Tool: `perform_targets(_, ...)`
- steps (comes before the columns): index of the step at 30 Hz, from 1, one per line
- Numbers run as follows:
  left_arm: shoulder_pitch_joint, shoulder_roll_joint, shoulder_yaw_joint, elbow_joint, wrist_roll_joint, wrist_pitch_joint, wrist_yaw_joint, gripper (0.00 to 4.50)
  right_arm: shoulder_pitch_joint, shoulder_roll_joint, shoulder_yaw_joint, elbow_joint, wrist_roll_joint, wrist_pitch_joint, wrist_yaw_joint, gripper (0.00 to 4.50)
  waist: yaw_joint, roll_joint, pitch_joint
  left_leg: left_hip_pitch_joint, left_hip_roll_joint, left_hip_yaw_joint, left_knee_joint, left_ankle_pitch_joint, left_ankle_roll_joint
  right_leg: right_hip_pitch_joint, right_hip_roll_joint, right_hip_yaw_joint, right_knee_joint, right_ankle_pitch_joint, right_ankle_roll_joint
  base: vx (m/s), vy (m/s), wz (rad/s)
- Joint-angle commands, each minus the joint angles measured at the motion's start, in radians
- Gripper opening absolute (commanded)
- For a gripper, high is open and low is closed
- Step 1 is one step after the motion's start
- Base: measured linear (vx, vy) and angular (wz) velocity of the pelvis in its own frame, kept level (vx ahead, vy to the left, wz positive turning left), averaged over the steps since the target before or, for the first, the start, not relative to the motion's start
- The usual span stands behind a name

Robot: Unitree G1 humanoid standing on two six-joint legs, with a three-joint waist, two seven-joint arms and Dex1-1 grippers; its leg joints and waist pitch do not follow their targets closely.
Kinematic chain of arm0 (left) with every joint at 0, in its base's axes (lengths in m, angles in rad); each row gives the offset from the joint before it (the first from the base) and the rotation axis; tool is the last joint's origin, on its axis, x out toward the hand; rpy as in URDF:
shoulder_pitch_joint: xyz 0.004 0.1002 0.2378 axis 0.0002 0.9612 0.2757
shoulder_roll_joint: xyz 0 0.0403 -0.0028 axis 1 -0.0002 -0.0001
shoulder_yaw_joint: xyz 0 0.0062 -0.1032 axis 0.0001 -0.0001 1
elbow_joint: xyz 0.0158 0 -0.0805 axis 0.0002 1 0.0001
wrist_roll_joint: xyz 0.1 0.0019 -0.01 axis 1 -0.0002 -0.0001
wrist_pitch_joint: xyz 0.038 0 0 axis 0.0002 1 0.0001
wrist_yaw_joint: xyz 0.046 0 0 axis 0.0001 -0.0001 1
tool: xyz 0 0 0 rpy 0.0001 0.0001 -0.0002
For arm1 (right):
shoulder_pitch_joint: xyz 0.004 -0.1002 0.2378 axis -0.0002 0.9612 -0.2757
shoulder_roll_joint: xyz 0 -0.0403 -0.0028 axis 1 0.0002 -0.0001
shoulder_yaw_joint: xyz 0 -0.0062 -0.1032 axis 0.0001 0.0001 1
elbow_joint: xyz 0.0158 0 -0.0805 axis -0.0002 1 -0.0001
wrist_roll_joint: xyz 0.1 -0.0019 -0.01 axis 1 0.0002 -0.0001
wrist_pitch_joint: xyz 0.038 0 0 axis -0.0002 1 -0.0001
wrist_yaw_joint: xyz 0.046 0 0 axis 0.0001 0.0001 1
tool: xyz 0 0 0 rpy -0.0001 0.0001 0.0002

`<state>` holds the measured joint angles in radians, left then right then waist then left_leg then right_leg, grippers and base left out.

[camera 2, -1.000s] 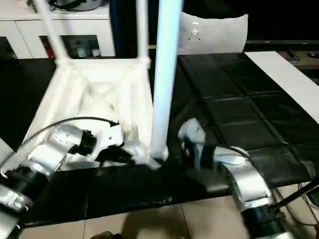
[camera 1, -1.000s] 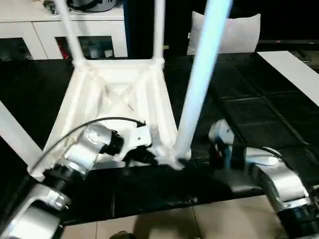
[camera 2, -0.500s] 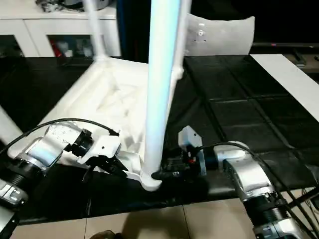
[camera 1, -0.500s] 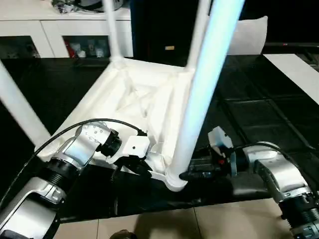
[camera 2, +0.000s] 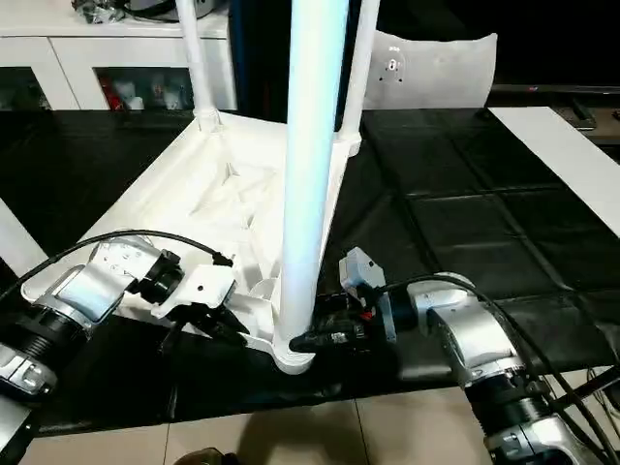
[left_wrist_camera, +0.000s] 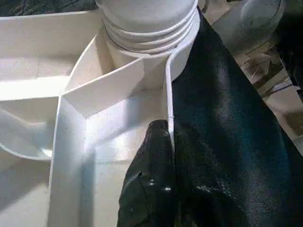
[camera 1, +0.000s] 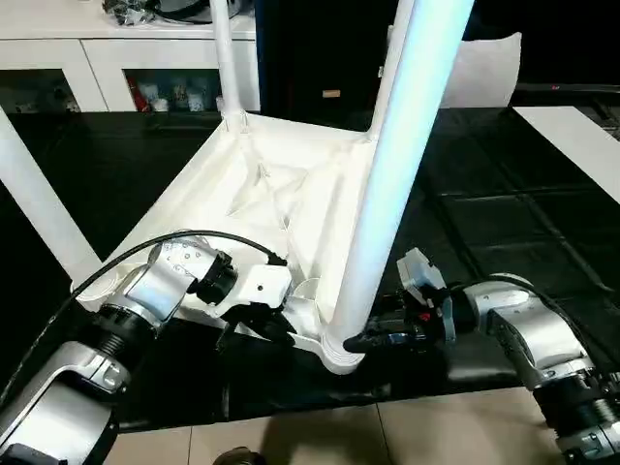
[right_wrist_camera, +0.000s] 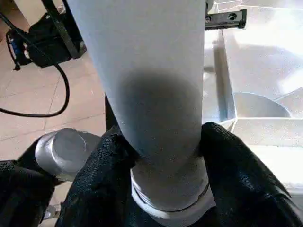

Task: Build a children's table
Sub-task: Rotate leg to tighten

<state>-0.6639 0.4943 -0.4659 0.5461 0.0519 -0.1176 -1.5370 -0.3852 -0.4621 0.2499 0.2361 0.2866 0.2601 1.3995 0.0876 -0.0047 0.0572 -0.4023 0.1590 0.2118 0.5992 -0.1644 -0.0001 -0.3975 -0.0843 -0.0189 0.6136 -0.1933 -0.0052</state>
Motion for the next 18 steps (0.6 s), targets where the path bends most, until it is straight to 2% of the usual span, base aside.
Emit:
perform_targets(1, -0.012, -0.012, -0.025, -0.009, 0.008, -0.022, -0.034, 0.0, -0.001, 0.005, 0.02, -0.028, 0.025, 0.025, 0.015, 1.95, -0.008, -0.004, -0.069, 0.046, 0.077, -0.033, -0.076, -0.276, -0.006, 0.022, -0.065, 0.029, -0.07, -0.23, -0.228, 0.0, 0.0, 0.0)
perform_targets(4, -0.002, -0.021, -0.011, -0.023, -0.005, 0.009, -0.012, 0.0, 0.019, 0.016, 0.011, -0.072, 0.048, 0.064, 0.0, 1.95, -0.008, -0.002, -0.07, 0.046, 0.077, -0.032, -0.076, -0.265, -0.002, 0.022, -0.063, 0.029, -0.068, -0.209, -0.232, 0.0, 0.0, 0.0)
perform_targets(8, 0.007, -0.031, -0.003, -0.044, -0.003, 0.057, 0.024, 0.0, 0.035, 0.034, -0.002, -0.104, 0.055, 0.092, -0.05, 1.95, -0.008, -0.004, -0.07, 0.046, 0.076, -0.032, -0.077, -0.267, -0.004, 0.023, -0.063, 0.029, -0.068, -0.208, -0.231, 0.0, 0.0, 0.0)
perform_targets(9, 0.019, -0.045, 0.009, -0.071, 0.001, 0.119, 0.075, 0.0, 0.052, 0.058, -0.008, -0.129, 0.04, 0.113, -0.125, 1.95, -0.009, 0.003, -0.068, 0.048, 0.078, -0.033, -0.08, -0.28, -0.013, 0.02, -0.063, 0.03, -0.069, -0.223, -0.229, 0.0, 0.0, 0.0)
perform_targets(11, 0.038, -0.07, 0.029, -0.123, -0.006, 0.218, 0.141, 0.0, 0.071, 0.096, -0.011, -0.153, 0.006, 0.12, -0.226, 1.95, -0.015, 0.0, -0.063, 0.048, 0.078, -0.036, -0.085, -0.326, -0.037, 0.016, -0.064, 0.032, -0.074, -0.284, -0.215, 0.0, 0.0, 0.0)
perform_targets(12, 0.042, -0.075, 0.034, -0.135, -0.008, 0.24, 0.153, 0.0, 0.075, 0.104, -0.012, -0.158, -0.001, 0.119, -0.246, 1.95, -0.022, -0.002, -0.061, 0.049, 0.072, -0.04, -0.083, -0.36, -0.048, 0.014, -0.067, 0.031, -0.081, -0.36, -0.198, 0.0, 0.0, 0.0)
perform_targets(13, 0.053, -0.086, 0.04, -0.161, -0.014, 0.281, 0.173, 0.0, 0.076, 0.122, -0.015, -0.16, -0.016, 0.127, -0.29, 1.95, -0.024, -0.002, -0.06, 0.049, 0.072, -0.044, -0.084, -0.372, -0.054, 0.014, -0.07, 0.031, -0.085, -0.397, -0.187, 0.0, 0.0, 0.0)
perform_targets(14, 0.07, -0.11, 0.049, -0.202, -0.015, 0.343, 0.222, 0.0, 0.076, 0.166, -0.027, -0.161, -0.041, 0.153, -0.382, 1.95, -0.039, -0.002, -0.057, 0.049, 0.072, -0.048, -0.086, -0.403, -0.072, 0.009, -0.067, 0.031, -0.089, -0.442, -0.17, 0.0, 0.0, 0.0)
perform_targets(16, 0.084, -0.138, 0.058, -0.234, -0.01, 0.395, 0.276, 0.0, 0.077, 0.211, -0.04, -0.167, -0.056, 0.173, -0.463, 1.95, -0.06, -0.003, -0.056, 0.041, 0.069, -0.055, -0.09, -0.43, -0.084, 0.012, -0.067, 0.027, -0.09, -0.484, -0.154, 0.0, 0.0, 0.0)
perform_targets(18, 0.091, -0.168, 0.066, -0.249, -0.001, 0.436, 0.323, 0.0, 0.079, 0.24, -0.039, -0.171, -0.068, 0.177, -0.512, 1.93, -0.074, -0.003, -0.057, 0.038, 0.067, -0.06, -0.09, -0.441, -0.087, 0.014, -0.067, 0.024, -0.093, -0.508, -0.138, 0.0, 0.0, 0.0)
